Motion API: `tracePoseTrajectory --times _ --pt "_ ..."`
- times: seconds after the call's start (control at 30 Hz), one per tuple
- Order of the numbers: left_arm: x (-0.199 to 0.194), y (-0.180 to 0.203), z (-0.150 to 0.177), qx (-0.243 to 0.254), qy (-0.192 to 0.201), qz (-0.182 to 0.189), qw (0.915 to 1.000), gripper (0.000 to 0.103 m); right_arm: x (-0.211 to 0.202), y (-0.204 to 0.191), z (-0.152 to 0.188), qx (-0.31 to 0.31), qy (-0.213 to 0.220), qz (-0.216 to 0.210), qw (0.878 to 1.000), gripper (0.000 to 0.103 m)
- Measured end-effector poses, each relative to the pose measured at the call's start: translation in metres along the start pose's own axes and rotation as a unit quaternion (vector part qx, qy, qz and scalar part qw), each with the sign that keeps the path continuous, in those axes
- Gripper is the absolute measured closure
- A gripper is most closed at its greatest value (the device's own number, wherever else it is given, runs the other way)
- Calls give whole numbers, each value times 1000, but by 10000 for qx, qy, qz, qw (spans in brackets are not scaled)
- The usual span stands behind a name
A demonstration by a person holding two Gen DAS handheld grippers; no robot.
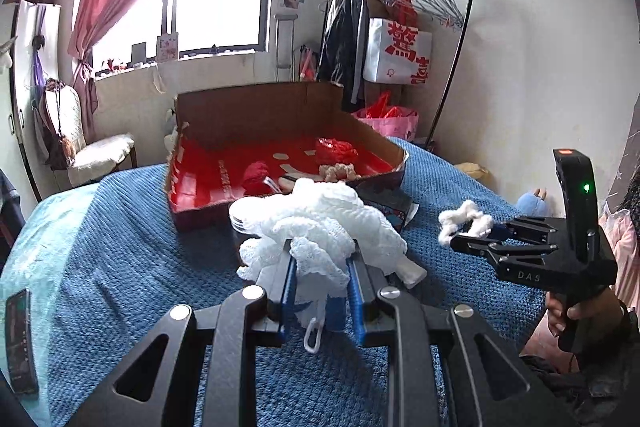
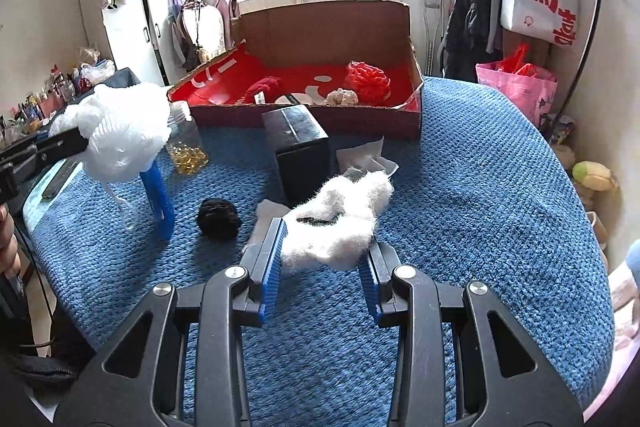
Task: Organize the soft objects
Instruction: 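Lift the bath sponge with the left tool while the right tool lifts the star hair tie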
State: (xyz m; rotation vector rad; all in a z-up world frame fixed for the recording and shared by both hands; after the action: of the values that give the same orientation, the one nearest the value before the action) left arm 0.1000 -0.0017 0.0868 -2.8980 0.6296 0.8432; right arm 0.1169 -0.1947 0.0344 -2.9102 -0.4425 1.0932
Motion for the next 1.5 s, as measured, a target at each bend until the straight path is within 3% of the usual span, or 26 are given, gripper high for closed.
tracePoseTrajectory --times 0.13,0.3,0.5,0.7,0.8,1.0,1.1,1.23,1.3,1.37,1.43,1.5 --pt "-7 -4 -2 10 73 -39 10000 79 -5 -5 -1 -40 61 19 10000 70" --pt "8 0 -4 33 -57 163 9998 79 -6 -7 0 -47 76 18 10000 70" --pt "35 15 -31 321 -27 317 9990 79 -8 -3 0 -5 98 63 9999 70" --pt "33 22 -45 374 110 445 9982 79 -14 3 -1 92 145 85 9998 70" --pt "25 22 -30 318 42 501 9982 79 -15 -2 1 162 157 -118 9997 70" --pt "10 17 32 -160 -255 663 9973 79 -9 -30 23 315 47 -1016 9943 70" --pt "7 19 63 -247 -358 657 9969 78 -1 -41 39 286 -78 -1214 9922 70" --pt "7 19 81 -201 -282 552 9979 62 11 -49 58 210 -264 -1184 9924 68" --pt "6 20 83 -70 -196 397 9990 41 13 -48 62 84 -238 -923 9954 67" --pt "6 22 84 -34 -209 432 9988 31 13 -47 63 -25 -200 -722 9972 60" --pt "9 23 85 -20 -240 462 9986 24 13 -44 62 -95 -186 -544 9983 40" --pt "13 24 86 -11 -261 488 9985 21 11 -40 62 -164 -119 -354 9992 39"
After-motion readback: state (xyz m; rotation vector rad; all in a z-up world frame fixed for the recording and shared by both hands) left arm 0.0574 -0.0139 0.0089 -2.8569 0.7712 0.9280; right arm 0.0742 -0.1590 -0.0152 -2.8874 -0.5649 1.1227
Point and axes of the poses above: each gripper's, at about its wrist camera, not at the fingertips, and x roughly the way its jaws point, y to its right, z to its underside, the point moved 9 cm from there along x, roughly the way its jaws point, and after that the axes turned 1 degree about -y, right-handed, at the moved point
